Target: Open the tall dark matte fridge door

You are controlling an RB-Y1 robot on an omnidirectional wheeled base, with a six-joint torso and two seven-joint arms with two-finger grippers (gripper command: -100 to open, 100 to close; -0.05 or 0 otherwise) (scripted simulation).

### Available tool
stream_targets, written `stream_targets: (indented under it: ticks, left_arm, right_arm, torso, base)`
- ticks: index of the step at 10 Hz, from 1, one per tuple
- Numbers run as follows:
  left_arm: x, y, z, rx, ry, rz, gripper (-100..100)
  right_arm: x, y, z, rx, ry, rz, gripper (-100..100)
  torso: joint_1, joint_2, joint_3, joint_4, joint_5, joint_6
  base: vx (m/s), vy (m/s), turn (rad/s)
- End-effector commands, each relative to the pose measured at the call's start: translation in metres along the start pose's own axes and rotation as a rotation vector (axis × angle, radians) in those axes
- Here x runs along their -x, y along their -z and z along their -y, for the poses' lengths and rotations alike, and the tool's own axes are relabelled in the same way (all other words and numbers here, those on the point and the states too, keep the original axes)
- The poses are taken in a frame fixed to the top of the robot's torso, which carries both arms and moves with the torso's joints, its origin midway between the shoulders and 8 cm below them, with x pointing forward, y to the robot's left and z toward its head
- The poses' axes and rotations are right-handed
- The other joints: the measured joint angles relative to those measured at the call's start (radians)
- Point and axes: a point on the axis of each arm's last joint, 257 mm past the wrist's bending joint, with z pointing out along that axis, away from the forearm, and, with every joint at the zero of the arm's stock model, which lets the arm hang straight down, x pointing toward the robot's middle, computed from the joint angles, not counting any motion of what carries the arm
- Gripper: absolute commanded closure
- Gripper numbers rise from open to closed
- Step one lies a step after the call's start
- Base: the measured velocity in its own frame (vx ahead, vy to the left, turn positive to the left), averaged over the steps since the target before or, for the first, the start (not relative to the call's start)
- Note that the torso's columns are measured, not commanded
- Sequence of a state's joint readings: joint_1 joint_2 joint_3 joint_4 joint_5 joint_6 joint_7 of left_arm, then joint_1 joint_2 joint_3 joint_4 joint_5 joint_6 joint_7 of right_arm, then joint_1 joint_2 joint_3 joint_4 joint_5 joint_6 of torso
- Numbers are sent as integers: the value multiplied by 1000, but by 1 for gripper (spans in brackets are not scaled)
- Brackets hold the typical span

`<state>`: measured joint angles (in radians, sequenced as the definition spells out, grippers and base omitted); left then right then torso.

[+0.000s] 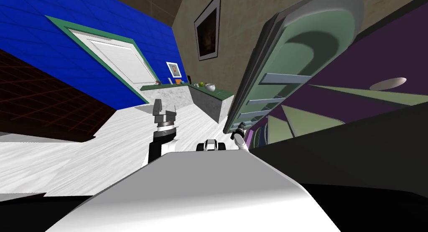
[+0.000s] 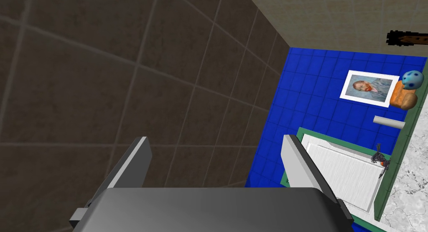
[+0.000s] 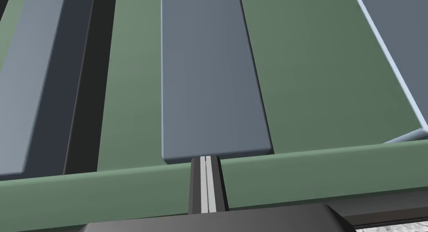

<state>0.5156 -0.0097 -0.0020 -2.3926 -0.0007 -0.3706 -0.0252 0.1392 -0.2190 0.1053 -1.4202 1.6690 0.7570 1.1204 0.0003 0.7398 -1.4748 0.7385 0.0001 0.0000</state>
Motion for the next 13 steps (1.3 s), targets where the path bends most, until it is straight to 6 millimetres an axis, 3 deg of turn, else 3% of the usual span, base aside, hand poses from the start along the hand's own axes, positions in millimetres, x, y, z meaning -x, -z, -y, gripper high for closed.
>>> stream_targets:
  ticks: [1, 3, 4, 13]
  left_arm:
    - [0, 0, 0, 0, 0, 0, 0]
    - [0, 0, 0, 0, 0, 0, 0]
    - [0, 0, 0, 0, 0, 0, 0]
    - [0, 0, 0, 0, 0, 0, 0]
  right_arm:
    - [-13, -3, -1, 0, 0, -38, 100]
    - [-16, -3, 1, 1, -2, -46, 100]
    - [-26, -5, 3, -6, 0, -81, -100]
    - [-71, -5, 8, -32, 7, -230, -100]
  torso:
    - [-3, 1, 0, 0, -1, 0]
    - [1, -3, -2, -1, 0, 0]
    - [-4, 2, 1, 0, -1, 0]
    - [-1, -2, -1, 0, 0, 0]
  base:
    - [174, 126, -33]
    - [154, 130, -37]
    - [144, 75, -25]
    - [200, 78, -28]
